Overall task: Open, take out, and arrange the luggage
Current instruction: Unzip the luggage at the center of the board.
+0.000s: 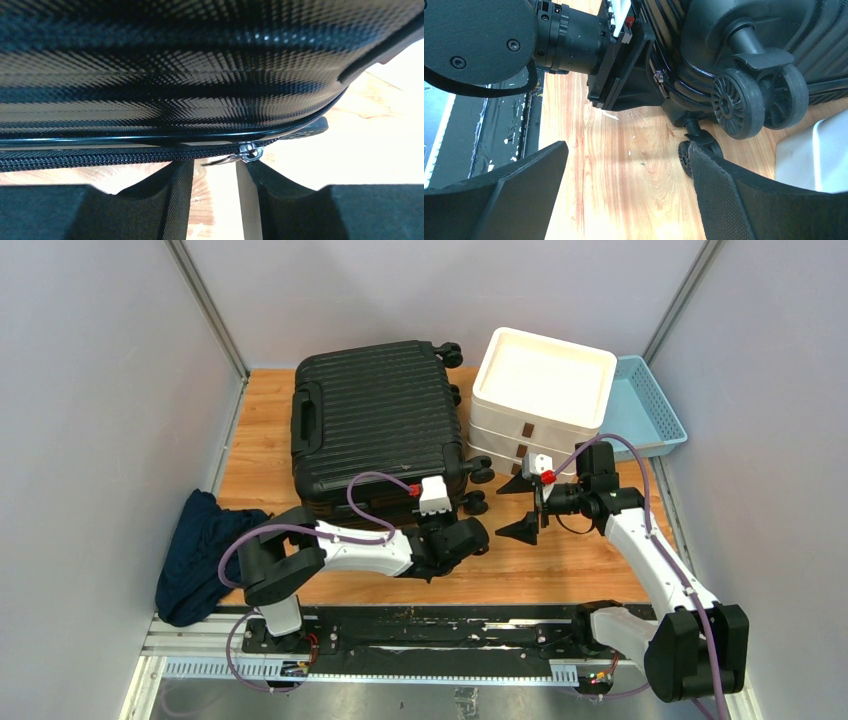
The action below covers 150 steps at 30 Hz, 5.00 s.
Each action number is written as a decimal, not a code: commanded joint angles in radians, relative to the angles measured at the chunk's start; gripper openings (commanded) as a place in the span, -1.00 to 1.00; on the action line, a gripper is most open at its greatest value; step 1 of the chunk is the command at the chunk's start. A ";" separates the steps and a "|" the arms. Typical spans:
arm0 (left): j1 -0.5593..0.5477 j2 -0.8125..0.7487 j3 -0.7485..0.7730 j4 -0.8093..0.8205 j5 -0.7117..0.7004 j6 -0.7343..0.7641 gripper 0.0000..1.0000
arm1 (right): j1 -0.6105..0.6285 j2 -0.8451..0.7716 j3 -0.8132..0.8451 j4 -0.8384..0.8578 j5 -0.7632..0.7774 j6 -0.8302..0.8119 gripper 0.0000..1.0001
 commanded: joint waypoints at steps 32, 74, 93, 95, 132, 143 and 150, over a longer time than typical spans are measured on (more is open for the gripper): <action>0.011 -0.343 -0.289 0.269 0.059 0.361 -1.00 | -0.003 0.022 0.034 -0.050 -0.041 -0.063 0.87; 0.019 -0.647 -0.625 0.594 0.220 0.489 -1.00 | 0.288 0.421 0.535 -0.292 0.288 -0.141 -0.57; 0.019 -0.876 -0.617 0.251 0.337 0.308 -1.00 | 0.186 0.302 0.411 -0.397 0.289 -0.244 -0.84; 0.019 -0.914 -0.609 0.181 0.348 0.292 -1.00 | 0.185 0.299 0.403 -0.413 0.278 -0.261 -0.85; 0.025 -0.508 -0.690 0.934 0.475 0.430 0.44 | 0.205 0.366 0.397 -0.468 0.173 -0.295 -0.69; 0.033 -0.355 -0.673 1.080 0.391 0.468 0.15 | 0.207 0.362 0.396 -0.467 0.175 -0.299 -0.69; 0.033 -0.284 -0.672 1.206 0.386 0.491 -0.14 | 0.208 0.362 0.394 -0.467 0.175 -0.299 -0.69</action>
